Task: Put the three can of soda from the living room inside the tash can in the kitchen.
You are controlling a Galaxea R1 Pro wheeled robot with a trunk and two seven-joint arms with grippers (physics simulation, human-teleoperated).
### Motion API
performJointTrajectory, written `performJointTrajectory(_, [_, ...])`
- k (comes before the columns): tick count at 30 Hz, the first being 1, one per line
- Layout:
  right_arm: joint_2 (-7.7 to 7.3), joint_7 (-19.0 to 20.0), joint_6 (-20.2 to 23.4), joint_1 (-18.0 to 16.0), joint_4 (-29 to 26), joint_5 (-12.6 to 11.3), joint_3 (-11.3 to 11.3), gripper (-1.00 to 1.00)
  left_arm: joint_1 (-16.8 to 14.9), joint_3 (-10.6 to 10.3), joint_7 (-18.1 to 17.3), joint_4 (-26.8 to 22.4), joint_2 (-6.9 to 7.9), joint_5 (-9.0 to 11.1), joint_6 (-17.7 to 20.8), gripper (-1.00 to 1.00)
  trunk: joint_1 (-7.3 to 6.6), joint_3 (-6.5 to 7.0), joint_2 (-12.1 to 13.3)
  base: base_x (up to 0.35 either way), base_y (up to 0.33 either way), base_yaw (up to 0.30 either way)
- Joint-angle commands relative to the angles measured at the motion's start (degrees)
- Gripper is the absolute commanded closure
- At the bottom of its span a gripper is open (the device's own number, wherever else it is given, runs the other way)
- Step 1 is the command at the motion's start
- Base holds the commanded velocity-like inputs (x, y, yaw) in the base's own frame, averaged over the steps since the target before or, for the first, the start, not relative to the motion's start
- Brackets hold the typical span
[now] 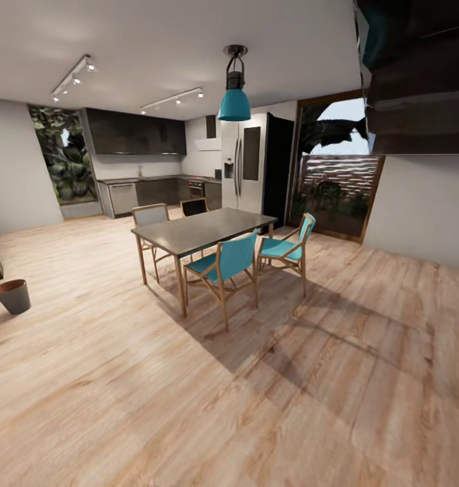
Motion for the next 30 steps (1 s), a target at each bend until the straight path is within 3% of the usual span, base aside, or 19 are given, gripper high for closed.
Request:
performJointTrajectory(1, [0.00, 0.00, 0.00, 0.00, 0.00, 0.00, 0.00, -1.00, 0.01, 0.00, -0.01, 0.00, 0.00, 0.00, 0.00, -1.00, 0.00, 0.00, 0.00, 0.000, 0.000, 0.280])
performJointTrajectory(30, [0.03, -0.09, 0.00, 0.00, 0.08, 0.01, 0.00, -1.00, 0.00, -0.09, 0.06, 0.00, 0.00, 0.00, 0.00, -1.00, 0.00, 0.00, 0.00, 0.000, 0.000, 0.280])
